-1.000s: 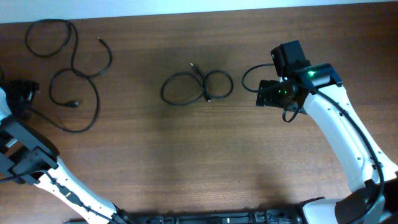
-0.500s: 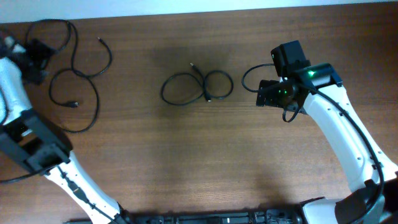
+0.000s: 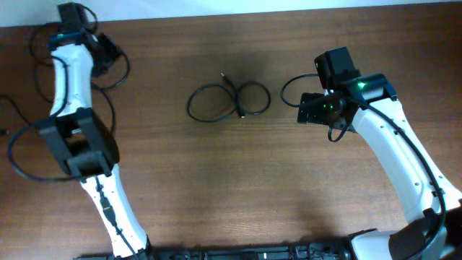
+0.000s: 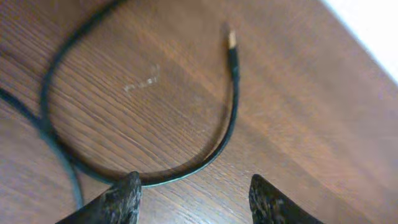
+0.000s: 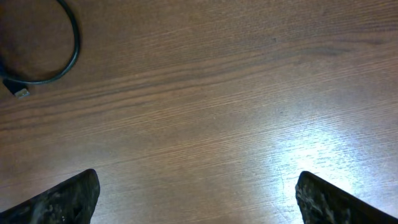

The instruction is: Untangle cables

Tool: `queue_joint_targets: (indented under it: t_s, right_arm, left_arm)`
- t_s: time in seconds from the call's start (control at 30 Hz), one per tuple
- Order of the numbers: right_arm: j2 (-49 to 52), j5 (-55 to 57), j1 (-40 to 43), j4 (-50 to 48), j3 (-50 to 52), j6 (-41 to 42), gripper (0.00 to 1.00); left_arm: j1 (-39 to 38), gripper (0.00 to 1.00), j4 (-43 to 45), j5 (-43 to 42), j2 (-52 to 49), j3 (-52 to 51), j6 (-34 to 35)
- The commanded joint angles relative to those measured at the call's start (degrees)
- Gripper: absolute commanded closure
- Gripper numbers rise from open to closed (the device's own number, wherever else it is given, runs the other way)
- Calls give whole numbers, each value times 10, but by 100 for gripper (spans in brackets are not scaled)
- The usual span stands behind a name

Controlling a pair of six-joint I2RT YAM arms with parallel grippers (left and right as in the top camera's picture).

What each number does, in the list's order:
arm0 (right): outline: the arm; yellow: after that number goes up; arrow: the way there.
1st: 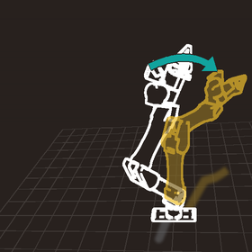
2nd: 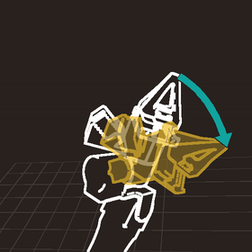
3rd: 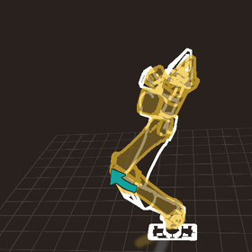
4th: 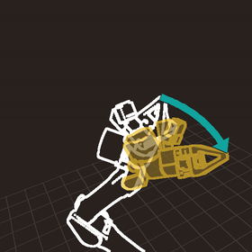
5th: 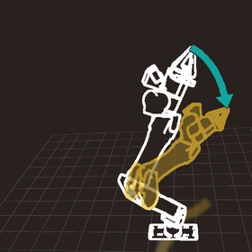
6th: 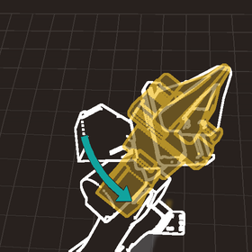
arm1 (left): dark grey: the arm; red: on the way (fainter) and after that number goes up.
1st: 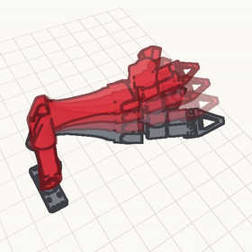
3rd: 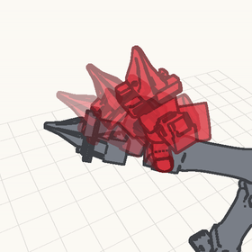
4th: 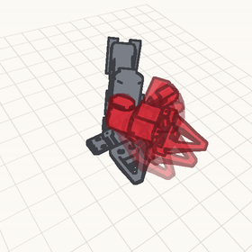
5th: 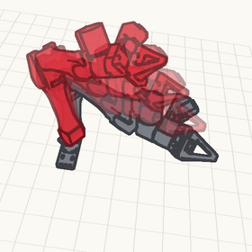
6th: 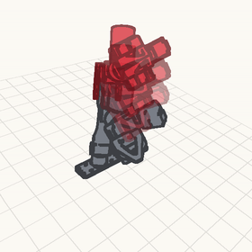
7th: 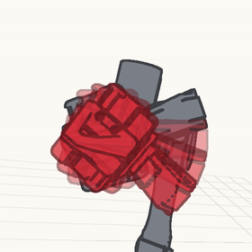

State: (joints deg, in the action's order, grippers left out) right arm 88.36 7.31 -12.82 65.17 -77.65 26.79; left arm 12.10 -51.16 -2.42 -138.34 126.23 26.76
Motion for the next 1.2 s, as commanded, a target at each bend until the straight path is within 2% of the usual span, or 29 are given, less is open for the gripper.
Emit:
queue_joint_targets:
  t_s: [0.0,0.13,0.17,0.27,0.33,0.5,1.17]
  right_arm:
    - [2,9,1,0,0,1,2]
    - [2,9,1,0,0,1,2]
    - [2,9,1,0,0,1,2]
    - [2,9,1,0,0,1,2]
    - [2,9,1,0,0,1,2]
    - [2,9,1,0,0,1,2]
    - [2,9,1,0,0,1,1]
  left_arm:
    - [-12,42,-3,39,-43,5,26]
    - [-12,67,-13,40,-53,5,60]
    - [-12,77,-12,40,-53,5,60]
    - [-12,100,-17,40,-53,6,60]
    - [-12,100,-30,46,-53,6,60]
    - [-12,100,-75,129,-53,5,62]
    - [-11,100,-122,127,-84,1,62]
